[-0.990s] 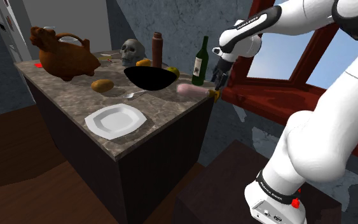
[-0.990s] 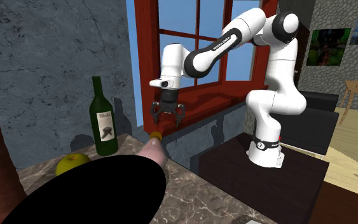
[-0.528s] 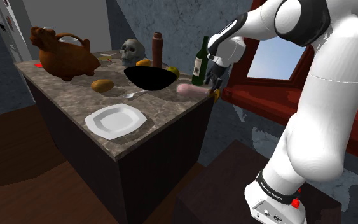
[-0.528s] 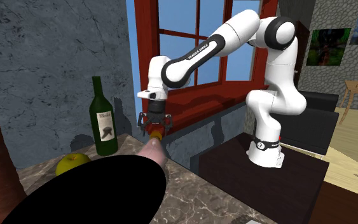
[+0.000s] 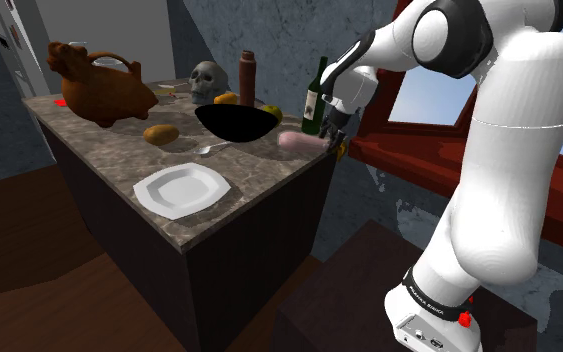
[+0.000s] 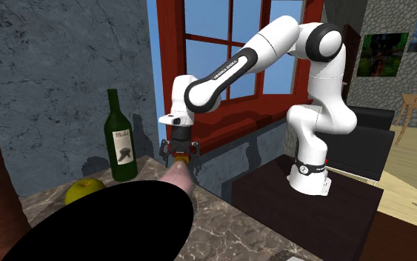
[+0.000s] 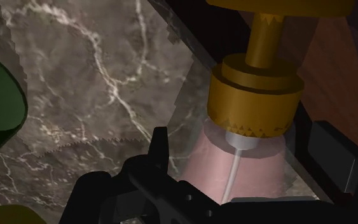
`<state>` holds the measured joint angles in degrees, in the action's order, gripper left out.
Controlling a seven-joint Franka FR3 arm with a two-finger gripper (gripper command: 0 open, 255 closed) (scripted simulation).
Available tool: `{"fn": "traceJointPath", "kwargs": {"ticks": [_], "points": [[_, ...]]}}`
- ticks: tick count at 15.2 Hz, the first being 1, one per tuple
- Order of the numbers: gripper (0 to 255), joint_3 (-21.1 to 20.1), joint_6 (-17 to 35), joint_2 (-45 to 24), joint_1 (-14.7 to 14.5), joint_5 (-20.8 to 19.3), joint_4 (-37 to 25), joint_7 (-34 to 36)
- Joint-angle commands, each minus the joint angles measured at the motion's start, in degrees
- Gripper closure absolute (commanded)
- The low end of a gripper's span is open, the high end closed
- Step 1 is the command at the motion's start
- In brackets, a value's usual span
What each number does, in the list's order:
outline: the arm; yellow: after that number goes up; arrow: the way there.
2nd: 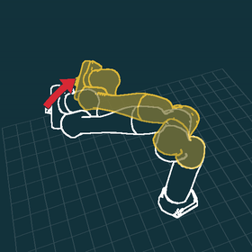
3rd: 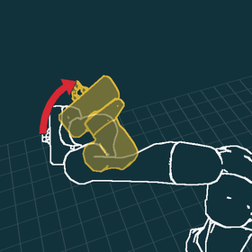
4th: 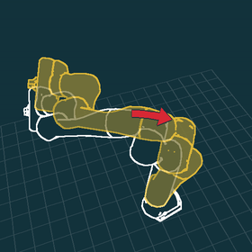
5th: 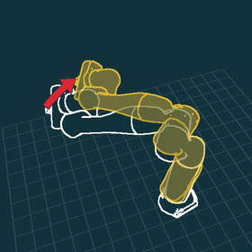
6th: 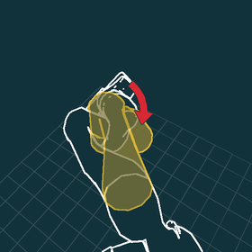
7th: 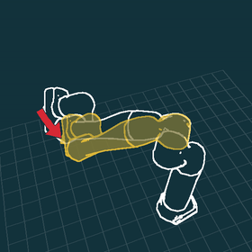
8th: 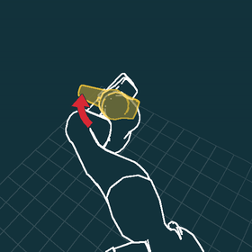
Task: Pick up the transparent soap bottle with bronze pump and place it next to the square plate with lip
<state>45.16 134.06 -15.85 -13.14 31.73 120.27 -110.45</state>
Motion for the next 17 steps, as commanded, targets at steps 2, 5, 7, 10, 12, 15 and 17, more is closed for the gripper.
{"fn": "traceJointPath", "kwargs": {"ticks": [2, 5, 7, 10, 12, 15, 17], "points": [[0, -0.07, 0.14, -0.06, 0.01, 0.13, 0.08, -0.07], [0, -0.06, 0.13, -0.05, 0.0, 0.12, 0.08, -0.06], [255, -0.06, 0.13, -0.05, 0.0, 0.12, 0.08, -0.06], [255, -0.06, 0.13, -0.05, 0.01, 0.12, 0.08, -0.07], [255, -0.06, 0.13, -0.06, 0.01, 0.12, 0.08, -0.07], [255, -0.06, 0.14, -0.06, 0.0, 0.13, 0.08, -0.07], [255, 0.62, -0.79, 1.09, -0.56, -1.37, -0.24, 1.1]]}}
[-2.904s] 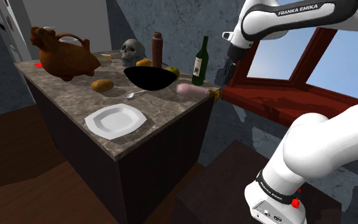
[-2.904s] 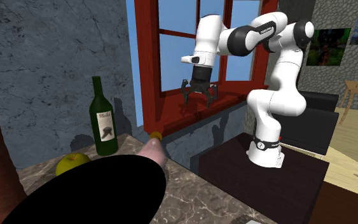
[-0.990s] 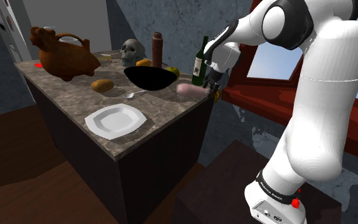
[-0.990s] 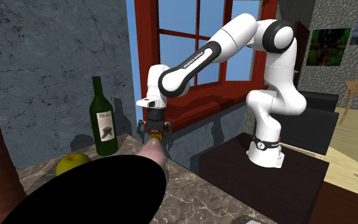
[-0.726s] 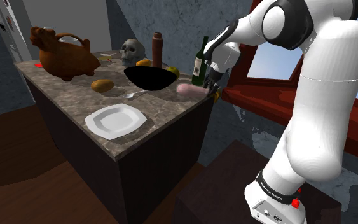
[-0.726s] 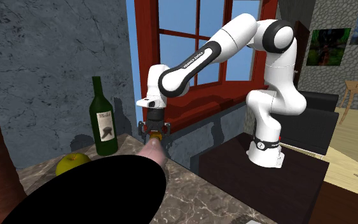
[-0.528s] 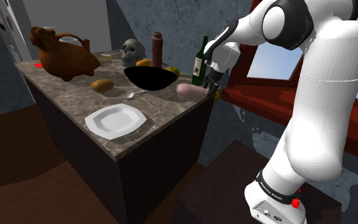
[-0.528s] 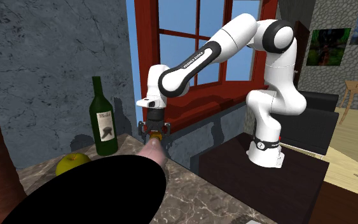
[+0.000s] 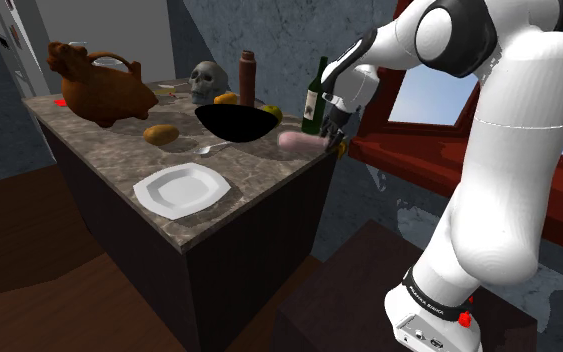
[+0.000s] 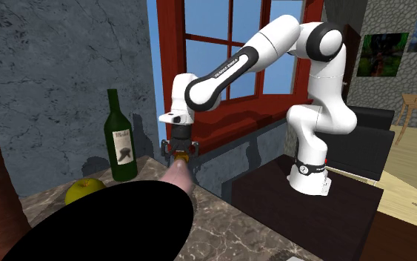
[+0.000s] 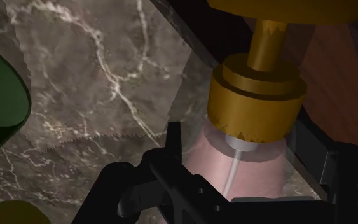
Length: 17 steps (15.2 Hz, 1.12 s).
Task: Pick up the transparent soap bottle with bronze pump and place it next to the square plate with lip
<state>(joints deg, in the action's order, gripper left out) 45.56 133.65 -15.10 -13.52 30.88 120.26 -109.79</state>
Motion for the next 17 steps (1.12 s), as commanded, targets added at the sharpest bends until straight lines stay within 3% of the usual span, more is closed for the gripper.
{"fn": "traceJointPath", "kwargs": {"ticks": [1, 17], "points": [[255, 0.53, -0.86, 0.91, -0.45, -1.26, -0.41, 1.02], [255, 3.61, -9.57, 8.94, -3.33, -11.56, -5.26, 9.38]]}}
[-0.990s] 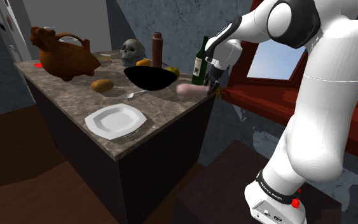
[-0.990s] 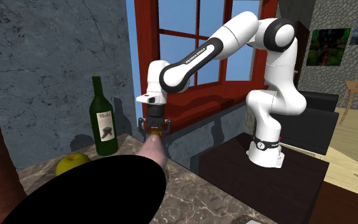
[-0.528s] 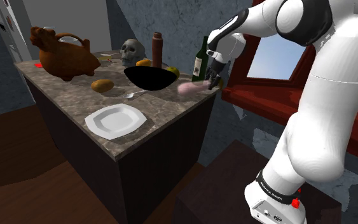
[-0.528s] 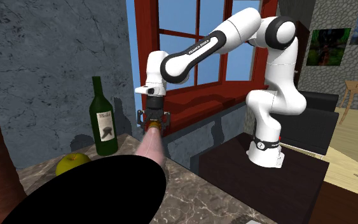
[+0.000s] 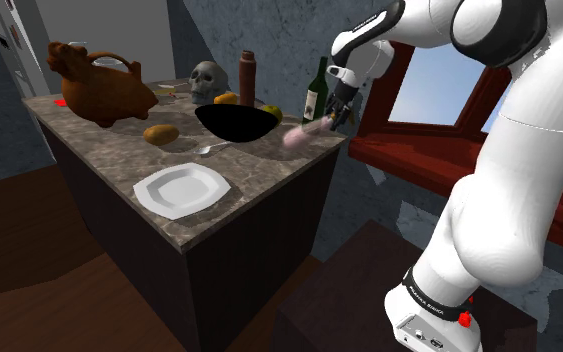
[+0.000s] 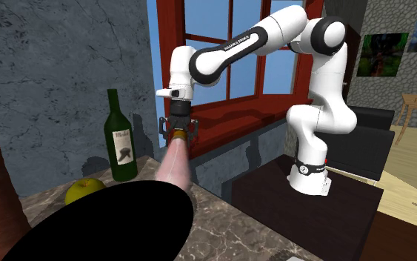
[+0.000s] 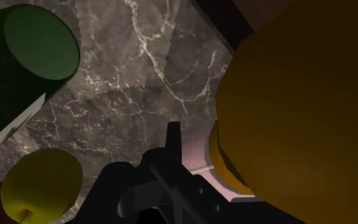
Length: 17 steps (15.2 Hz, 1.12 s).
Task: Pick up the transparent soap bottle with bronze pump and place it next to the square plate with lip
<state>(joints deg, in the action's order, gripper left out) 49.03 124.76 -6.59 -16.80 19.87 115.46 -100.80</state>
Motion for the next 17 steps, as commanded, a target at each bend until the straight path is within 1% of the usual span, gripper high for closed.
{"fn": "traceJointPath", "kwargs": {"ticks": [1, 9, 17], "points": [[255, 0.22, -1.3, 0.83, -0.15, -1.06, -0.89, 0.83], [255, 0.55, -6.45, 3.5, -0.68, -4.38, -4.81, 3.84], [255, 0.61, -12.0, 5.07, -0.88, -6.4, -9.65, 6.01]]}}
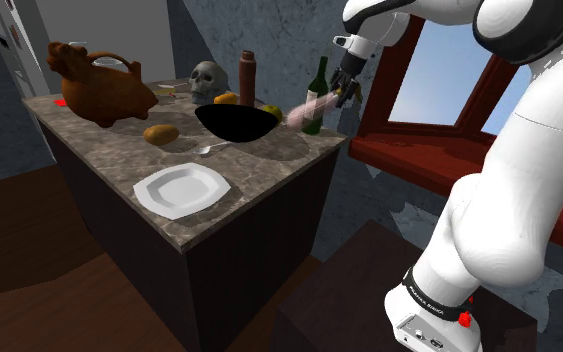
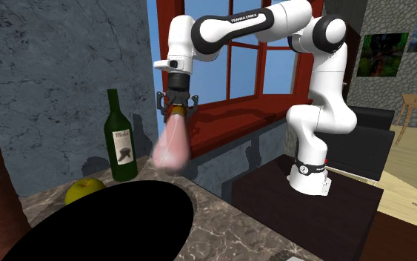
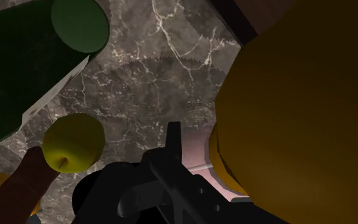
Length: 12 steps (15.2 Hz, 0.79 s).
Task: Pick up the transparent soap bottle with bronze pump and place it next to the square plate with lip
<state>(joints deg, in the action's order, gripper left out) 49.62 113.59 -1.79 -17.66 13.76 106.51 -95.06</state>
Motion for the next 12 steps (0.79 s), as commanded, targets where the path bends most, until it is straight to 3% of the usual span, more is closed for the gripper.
{"fn": "traceJointPath", "kwargs": {"ticks": [1, 12], "points": [[255, 0.02, -1.54, 0.38, -0.02, -0.46, -1.37, 0.49], [255, -8.66, -0.55, 8.19, -6.93, -8.41, 2.22, 18.51]]}}
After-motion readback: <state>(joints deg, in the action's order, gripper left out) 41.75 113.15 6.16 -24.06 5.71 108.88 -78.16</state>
